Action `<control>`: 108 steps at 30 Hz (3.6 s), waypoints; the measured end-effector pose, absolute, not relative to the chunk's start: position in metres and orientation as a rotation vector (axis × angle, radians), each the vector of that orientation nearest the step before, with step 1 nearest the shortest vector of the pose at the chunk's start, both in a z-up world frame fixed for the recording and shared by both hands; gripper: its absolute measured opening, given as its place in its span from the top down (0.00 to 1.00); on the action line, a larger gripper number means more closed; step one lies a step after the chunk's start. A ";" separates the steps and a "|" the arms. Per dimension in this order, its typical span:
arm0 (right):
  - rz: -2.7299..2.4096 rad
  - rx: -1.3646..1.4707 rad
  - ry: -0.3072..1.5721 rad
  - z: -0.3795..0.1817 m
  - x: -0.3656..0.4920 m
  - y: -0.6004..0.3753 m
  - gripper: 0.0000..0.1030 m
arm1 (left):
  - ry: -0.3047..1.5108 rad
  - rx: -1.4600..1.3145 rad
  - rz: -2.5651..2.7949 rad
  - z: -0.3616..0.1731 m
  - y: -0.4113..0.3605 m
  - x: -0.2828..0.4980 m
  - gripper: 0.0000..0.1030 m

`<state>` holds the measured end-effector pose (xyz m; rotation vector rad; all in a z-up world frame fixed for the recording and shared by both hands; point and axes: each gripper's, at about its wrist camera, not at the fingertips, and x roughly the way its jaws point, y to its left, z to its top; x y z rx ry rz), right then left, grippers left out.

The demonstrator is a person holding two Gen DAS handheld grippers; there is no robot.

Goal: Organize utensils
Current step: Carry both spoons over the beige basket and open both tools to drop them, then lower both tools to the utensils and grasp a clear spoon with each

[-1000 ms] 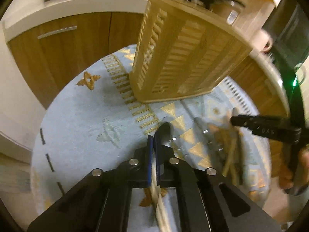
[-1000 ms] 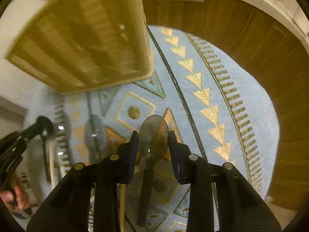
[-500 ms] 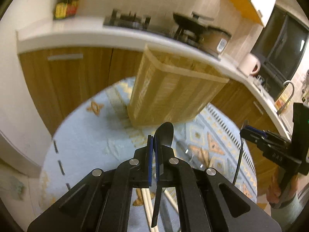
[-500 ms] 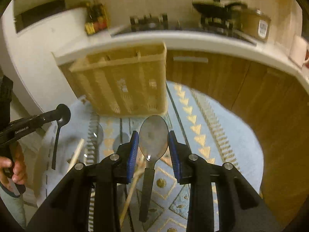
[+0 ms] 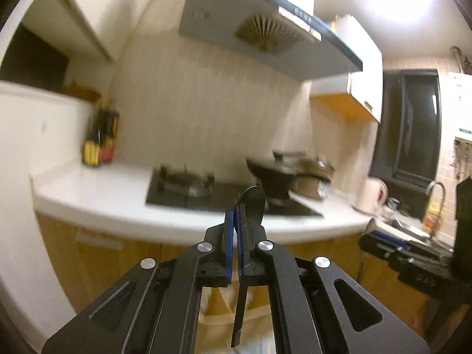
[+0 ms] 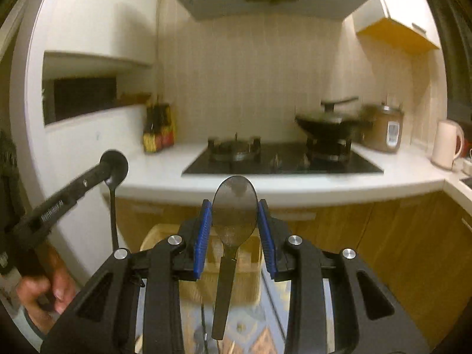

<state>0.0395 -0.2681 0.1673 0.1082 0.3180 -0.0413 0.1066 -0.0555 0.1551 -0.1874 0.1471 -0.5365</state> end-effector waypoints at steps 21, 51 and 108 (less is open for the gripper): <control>-0.149 0.158 0.269 0.107 0.135 -0.293 0.72 | 0.141 -0.187 -0.400 0.087 -0.075 0.173 1.00; 0.014 0.225 0.850 0.069 0.057 -0.282 0.42 | 0.869 -0.160 -0.583 0.049 -0.008 0.129 0.59; 0.172 0.198 1.384 -0.056 0.121 -0.204 0.66 | 0.983 -0.054 -0.480 -0.002 -0.045 0.145 0.68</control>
